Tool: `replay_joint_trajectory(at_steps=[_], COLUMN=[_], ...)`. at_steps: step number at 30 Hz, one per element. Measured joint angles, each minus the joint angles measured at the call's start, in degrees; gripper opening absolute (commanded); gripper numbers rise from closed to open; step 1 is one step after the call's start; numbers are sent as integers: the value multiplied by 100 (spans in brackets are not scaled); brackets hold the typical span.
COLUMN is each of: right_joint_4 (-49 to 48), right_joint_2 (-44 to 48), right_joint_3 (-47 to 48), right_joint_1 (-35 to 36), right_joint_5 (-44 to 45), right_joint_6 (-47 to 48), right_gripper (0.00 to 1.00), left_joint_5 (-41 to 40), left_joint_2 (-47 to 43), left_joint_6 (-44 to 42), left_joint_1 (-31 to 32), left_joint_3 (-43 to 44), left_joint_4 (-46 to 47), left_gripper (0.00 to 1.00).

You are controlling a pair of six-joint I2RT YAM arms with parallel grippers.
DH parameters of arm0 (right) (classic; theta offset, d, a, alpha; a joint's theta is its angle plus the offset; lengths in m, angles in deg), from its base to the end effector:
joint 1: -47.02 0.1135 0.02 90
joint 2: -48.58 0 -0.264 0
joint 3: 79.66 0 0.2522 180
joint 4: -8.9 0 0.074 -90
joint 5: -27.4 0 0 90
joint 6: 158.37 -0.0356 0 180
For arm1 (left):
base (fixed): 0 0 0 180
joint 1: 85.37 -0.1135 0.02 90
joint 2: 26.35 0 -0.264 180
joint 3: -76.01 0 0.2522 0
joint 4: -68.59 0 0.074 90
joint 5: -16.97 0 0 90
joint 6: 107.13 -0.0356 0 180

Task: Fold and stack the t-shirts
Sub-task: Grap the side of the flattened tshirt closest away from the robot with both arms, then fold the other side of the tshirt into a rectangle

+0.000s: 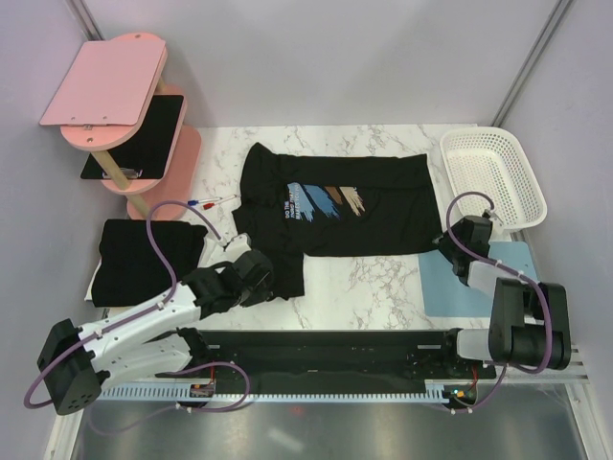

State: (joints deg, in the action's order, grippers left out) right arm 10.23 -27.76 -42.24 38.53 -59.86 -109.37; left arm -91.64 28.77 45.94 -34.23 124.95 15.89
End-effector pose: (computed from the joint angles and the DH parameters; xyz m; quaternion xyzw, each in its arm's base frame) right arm 0.2346 -0.0367 0.1408 0.3888 0.8195 0.0969 0.4098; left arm 0.1189 -0.1295 0.2107 -0.1419 0.9410 -0.1377 0.2746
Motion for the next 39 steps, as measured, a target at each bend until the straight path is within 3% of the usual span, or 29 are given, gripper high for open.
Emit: replay_joint_trajectory(at_steps=[1, 2, 6, 11, 22, 30, 39], right_joint_4=[-109, -227, -538, -433, 933, 1115, 1095], right_joint_2=[-94, -205, -520, -409, 968, 146, -1176], right_joint_3=[24, 46, 92, 48, 153, 986, 2002], right_joint_1=[0, 0, -4, -2, 2, 2, 2], right_joint_5=[-15, -39, -149, -295, -570, -697, -896], right_joint_6=[-13, -31, -103, -59, 442, 726, 833], right_gripper=[31, 16, 2, 0, 1, 1, 1], left_joint_5=[0, 0, -4, -59, -310, -643, -380], left_joint_2=[-7, -11, -48, -181, -98, 640, 1602], left_joint_6=[0, -2, -2, -4, -188, -658, -1705], left_joint_1=[0, 0, 0, 0, -2, -341, -1770], left_joint_3=[-2, -2, -26, -35, 448, 1572, 2474], left_joint_4=[-2, 0, -2, -20, -337, -402, -133], left_gripper=[2, 2, 2, 2, 2, 2, 2])
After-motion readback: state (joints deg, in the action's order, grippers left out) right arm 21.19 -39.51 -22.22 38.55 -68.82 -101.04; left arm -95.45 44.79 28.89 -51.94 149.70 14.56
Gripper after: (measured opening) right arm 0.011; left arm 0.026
